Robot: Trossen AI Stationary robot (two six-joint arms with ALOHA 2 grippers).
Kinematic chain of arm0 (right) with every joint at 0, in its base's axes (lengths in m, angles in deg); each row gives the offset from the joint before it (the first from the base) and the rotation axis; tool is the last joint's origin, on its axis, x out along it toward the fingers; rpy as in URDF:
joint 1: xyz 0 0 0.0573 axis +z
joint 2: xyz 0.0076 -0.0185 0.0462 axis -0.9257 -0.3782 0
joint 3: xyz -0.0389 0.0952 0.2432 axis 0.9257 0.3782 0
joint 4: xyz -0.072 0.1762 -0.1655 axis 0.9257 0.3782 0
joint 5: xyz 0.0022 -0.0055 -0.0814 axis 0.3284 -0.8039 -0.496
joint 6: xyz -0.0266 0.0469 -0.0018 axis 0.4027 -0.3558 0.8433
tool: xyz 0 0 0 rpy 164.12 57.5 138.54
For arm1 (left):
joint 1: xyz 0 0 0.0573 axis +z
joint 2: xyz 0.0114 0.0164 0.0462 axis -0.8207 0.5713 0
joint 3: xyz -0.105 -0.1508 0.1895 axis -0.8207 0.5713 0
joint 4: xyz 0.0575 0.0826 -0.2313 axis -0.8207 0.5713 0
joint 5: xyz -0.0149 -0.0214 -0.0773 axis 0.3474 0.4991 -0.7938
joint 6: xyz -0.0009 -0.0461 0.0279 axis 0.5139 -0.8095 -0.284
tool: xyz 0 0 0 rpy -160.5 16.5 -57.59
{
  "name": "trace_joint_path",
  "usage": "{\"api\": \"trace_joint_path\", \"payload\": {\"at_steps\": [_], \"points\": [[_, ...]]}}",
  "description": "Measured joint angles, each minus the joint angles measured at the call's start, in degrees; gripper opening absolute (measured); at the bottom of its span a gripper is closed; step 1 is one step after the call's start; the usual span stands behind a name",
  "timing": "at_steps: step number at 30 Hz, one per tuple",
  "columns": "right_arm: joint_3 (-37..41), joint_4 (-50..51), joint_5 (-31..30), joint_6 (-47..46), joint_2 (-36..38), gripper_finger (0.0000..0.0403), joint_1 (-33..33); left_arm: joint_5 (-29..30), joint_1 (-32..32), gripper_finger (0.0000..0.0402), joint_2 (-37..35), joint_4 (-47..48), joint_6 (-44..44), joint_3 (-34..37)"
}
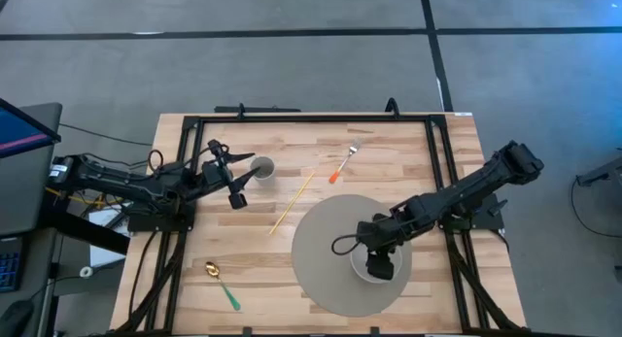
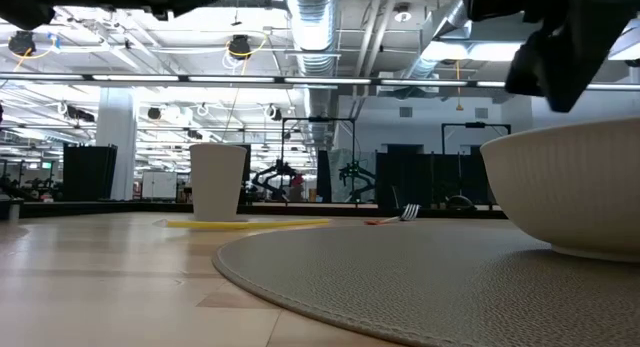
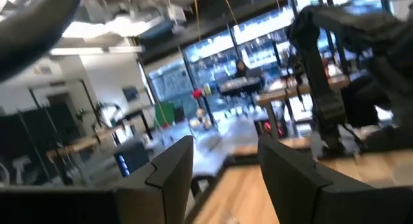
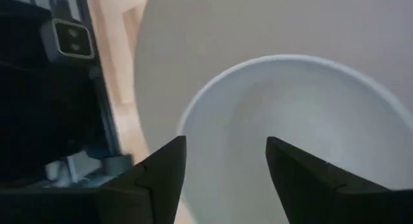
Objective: Pick & Place Utensil
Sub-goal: Adjust the white bowl on the placemat
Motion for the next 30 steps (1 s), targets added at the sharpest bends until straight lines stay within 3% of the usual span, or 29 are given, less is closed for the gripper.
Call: {"api": "trace_joint_path", "payload": {"at_steps": [9,30], "points": [[0.36,-7.03,-0.33,-10.19,-1.10,0.0192,5.09,-2.50,1.31,0.0176,0.02,-5.61,0.44,0.00],[0.50,-9.70,-7.21,-9.20,-7.53,0.0181,10.45,-3.27,2.62,0.0176,0.49,-5.65,-1.07,0.00]]}}
